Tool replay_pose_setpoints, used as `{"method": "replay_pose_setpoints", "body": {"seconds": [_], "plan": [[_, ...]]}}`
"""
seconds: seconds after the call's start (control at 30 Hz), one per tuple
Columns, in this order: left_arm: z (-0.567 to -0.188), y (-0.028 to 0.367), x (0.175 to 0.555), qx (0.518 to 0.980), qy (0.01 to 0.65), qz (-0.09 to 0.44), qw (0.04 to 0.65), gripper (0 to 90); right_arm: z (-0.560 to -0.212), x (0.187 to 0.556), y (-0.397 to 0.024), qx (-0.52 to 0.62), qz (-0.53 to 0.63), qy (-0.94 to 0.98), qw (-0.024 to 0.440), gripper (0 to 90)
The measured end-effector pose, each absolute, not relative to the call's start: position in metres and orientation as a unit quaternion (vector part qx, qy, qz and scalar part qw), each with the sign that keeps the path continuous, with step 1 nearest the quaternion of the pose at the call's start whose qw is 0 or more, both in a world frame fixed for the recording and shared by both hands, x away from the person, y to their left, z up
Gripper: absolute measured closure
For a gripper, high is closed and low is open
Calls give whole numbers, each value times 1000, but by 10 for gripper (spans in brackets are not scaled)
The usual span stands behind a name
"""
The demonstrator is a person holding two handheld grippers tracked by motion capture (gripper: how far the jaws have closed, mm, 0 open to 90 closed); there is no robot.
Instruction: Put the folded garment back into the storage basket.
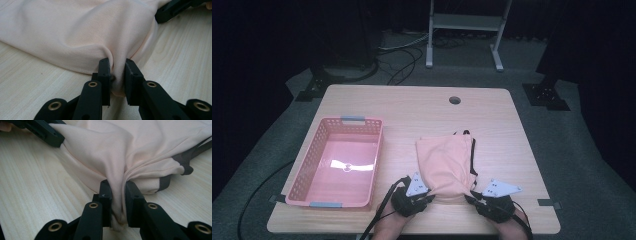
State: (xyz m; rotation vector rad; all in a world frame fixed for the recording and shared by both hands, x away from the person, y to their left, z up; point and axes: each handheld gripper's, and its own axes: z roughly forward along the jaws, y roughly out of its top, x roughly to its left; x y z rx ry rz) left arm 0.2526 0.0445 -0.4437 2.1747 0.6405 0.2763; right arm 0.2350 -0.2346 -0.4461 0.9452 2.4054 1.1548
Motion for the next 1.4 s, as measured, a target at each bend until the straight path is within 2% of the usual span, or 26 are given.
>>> {"method": "replay_pose_setpoints", "body": {"seconds": [0.4,0.67,1.03,1.4], "plan": [[-432,50,267,831,281,111,468,783,-436,247,-240,344,446,813,149,782],[-419,54,278,799,294,122,511,784,-423,261,-244,340,485,788,167,782],[-394,56,294,752,286,168,570,795,-397,279,-246,337,550,738,197,785],[-371,59,311,740,297,186,574,801,-379,289,-239,330,562,726,218,787]]}}
